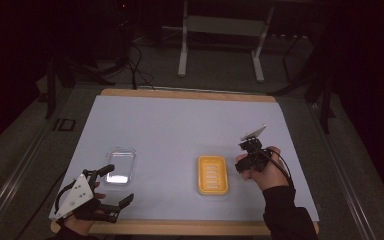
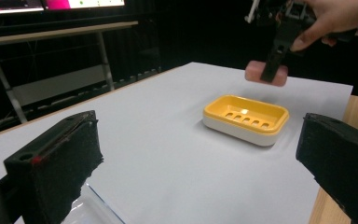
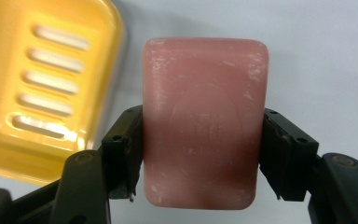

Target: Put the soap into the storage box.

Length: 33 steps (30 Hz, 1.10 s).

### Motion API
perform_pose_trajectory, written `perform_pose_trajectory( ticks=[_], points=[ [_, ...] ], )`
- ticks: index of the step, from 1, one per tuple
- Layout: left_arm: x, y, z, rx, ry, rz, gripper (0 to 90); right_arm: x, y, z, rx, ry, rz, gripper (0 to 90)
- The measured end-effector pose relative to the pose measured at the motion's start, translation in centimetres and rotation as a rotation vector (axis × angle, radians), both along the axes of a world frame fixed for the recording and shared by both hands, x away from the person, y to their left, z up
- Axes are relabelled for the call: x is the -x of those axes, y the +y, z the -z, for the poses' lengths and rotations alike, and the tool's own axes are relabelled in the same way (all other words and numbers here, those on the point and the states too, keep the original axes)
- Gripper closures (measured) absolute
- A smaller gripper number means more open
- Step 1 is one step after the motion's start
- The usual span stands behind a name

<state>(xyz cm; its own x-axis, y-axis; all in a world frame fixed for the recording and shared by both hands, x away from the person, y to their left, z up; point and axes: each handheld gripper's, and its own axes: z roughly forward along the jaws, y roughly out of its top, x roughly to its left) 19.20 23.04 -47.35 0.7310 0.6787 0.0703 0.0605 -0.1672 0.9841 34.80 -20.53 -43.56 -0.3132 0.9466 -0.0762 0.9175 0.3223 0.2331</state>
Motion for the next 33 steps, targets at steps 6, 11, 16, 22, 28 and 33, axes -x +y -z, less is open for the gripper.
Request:
perform_pose_trajectory(
  ticks=[6,11,16,22,28,33],
  points=[
    [0.1,0.0,0.0,0.001,-0.002,-0.002,0.2,0.0,1.8,-1.2,-0.030,-0.027,-0.027,37.5],
    [0.1,0.0,0.0,-0.001,-0.001,-0.002,0.2,0.1,3.2,-1.6,-0.075,-0.027,-0.039,37.4],
    [0.1,0.0,0.0,-0.001,-0.002,-0.001,0.2,0.4,5.2,-1.7,-0.122,-0.028,-0.050,37.5],
    [0.2,0.0,0.0,-0.002,-0.003,0.001,0.2,0.6,7.0,-0.3,-0.137,-0.010,-0.055,37.4],
    [0.2,0.0,-0.1,-0.001,-0.003,0.002,0.2,0.8,8.1,1.7,-0.161,0.017,-0.036,37.4],
    [0.2,0.0,-0.1,-0.001,-0.004,0.004,0.2,0.7,8.3,3.0,-0.173,0.041,-0.012,37.4]
  ],
)
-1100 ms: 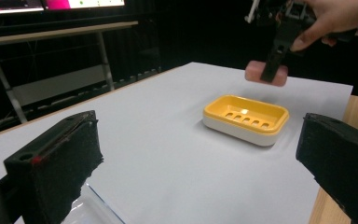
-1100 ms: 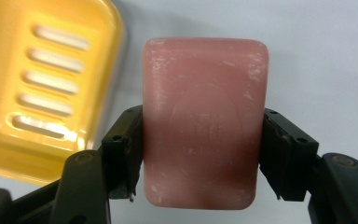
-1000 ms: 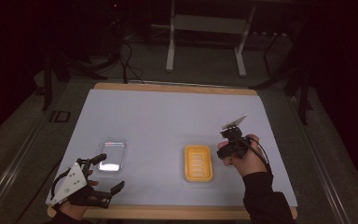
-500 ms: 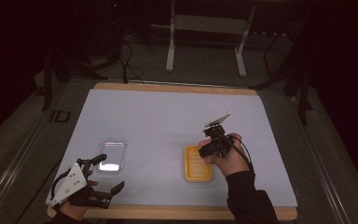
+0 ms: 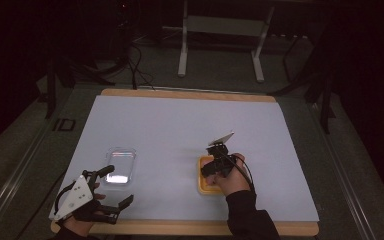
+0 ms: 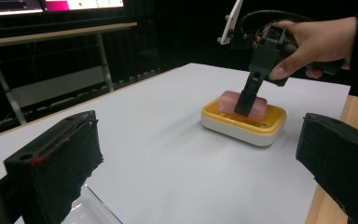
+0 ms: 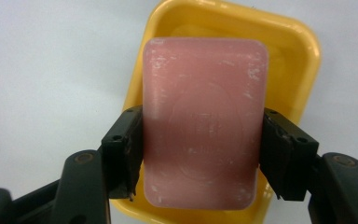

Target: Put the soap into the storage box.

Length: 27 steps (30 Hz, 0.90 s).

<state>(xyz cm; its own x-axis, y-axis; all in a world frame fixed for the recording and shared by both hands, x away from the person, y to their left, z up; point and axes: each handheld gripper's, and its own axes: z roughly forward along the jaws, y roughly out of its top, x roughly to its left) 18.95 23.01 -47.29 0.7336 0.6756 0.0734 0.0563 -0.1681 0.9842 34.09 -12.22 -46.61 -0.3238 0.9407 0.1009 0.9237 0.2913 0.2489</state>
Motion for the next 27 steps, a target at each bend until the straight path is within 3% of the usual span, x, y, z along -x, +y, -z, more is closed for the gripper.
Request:
perform_pose_trajectory(
  ticks=[12,24,25,27],
  points=[
    [0.0,-0.1,0.0,-0.004,0.003,0.006,0.2,-0.5,-0.2,1.5,0.008,0.018,0.039,37.0],
    [-0.1,-0.1,0.1,-0.010,0.009,0.010,0.2,-0.5,0.2,0.4,0.033,-0.003,-0.001,32.8],
    [-0.1,-0.1,0.1,-0.009,0.009,0.010,0.2,-0.4,0.4,-0.3,0.050,-0.016,-0.039,29.7],
    [0.0,-0.1,0.1,-0.010,0.008,0.010,0.2,-0.3,0.3,-0.8,0.054,-0.032,-0.054,28.6]
  ],
)
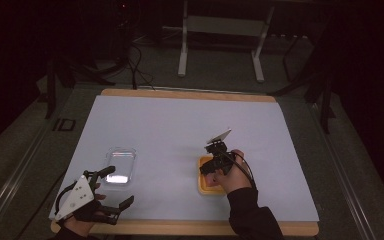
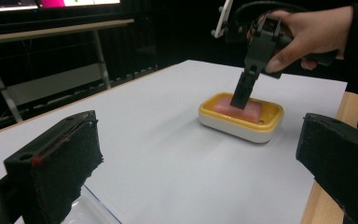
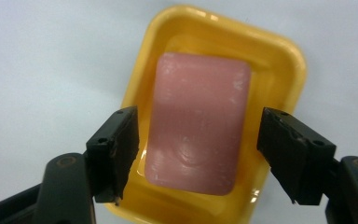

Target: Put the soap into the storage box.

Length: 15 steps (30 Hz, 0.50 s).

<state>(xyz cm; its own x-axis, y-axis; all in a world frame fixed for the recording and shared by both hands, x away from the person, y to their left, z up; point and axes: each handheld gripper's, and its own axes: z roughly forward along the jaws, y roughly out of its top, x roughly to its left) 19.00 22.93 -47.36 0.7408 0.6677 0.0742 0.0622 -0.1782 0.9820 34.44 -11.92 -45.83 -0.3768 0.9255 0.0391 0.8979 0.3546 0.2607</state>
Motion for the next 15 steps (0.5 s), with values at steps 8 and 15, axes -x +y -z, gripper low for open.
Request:
perform_pose_trajectory(
  ticks=[8,15],
  points=[
    [-0.1,-0.1,0.1,-0.009,0.009,0.004,0.2,-0.2,-1.4,-2.0,-0.045,-0.029,-0.065,19.6],
    [-0.3,-0.2,0.2,-0.011,0.017,0.006,0.2,-0.6,-2.7,-2.6,-0.073,-0.051,-0.144,12.2]
  ],
)
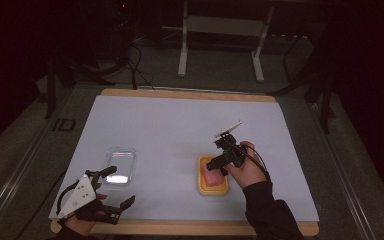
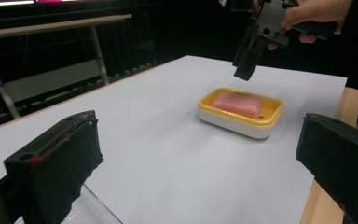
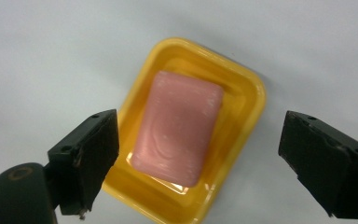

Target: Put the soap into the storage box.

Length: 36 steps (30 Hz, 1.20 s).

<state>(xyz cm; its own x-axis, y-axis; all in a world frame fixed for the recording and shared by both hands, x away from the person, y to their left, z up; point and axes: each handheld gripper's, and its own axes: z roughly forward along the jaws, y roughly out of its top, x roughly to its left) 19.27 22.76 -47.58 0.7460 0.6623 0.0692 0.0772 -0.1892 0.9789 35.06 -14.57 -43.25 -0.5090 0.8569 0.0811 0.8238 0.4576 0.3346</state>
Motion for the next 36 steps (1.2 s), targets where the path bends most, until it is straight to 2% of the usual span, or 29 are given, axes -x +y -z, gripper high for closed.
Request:
perform_pose_trajectory(
  ticks=[2,4,9,10,11,12,15,20,21,22,26,31,34,36],
  points=[
    [0.0,0.0,0.0,0.000,-0.001,0.001,0.2,0.0,-0.4,0.0,0.013,-0.023,-0.021,12.8],
    [0.0,0.0,0.0,-0.001,0.000,0.000,0.2,0.0,-0.7,0.0,0.007,-0.031,-0.021,13.1],
    [0.0,0.0,0.1,-0.003,0.002,0.002,0.2,0.5,-2.8,0.0,-0.028,-0.111,-0.063,13.2],
    [0.0,0.0,0.1,-0.003,0.002,0.002,0.2,0.5,-2.8,0.0,-0.028,-0.111,-0.063,13.2],
    [0.0,0.0,0.2,-0.005,0.004,0.000,0.2,0.8,-3.9,-0.1,-0.068,-0.155,-0.072,13.3],
    [0.0,-0.1,0.2,-0.006,0.006,-0.002,0.2,0.9,-4.3,-0.1,-0.086,-0.168,-0.078,13.3],
    [-0.1,-0.1,0.2,-0.011,0.007,-0.002,0.2,1.3,-5.6,0.0,-0.103,-0.246,-0.112,13.3],
    [0.0,-0.2,0.2,-0.014,0.007,0.001,0.2,2.4,-7.3,0.3,-0.135,-0.260,-0.141,13.3],
    [0.0,-0.2,0.2,-0.014,0.007,0.001,0.2,2.4,-7.3,0.3,-0.135,-0.260,-0.141,13.3],
    [0.1,-0.2,0.2,-0.014,0.005,0.001,0.2,3.2,-8.1,0.4,-0.143,-0.287,-0.138,13.3],
    [0.2,-0.1,0.2,-0.013,0.004,0.000,0.2,4.4,-9.5,0.6,-0.174,-0.335,-0.108,13.3],
    [0.1,-0.1,0.2,-0.016,0.007,0.003,0.2,5.7,-10.7,1.3,-0.189,-0.384,-0.070,13.3],
    [0.1,-0.1,0.2,-0.016,0.009,0.007,0.2,6.4,-11.1,1.8,-0.171,-0.433,-0.044,13.3],
    [0.1,-0.1,0.2,-0.016,0.009,0.008,0.2,6.8,-11.3,2.0,-0.167,-0.447,-0.039,13.3]
  ],
)
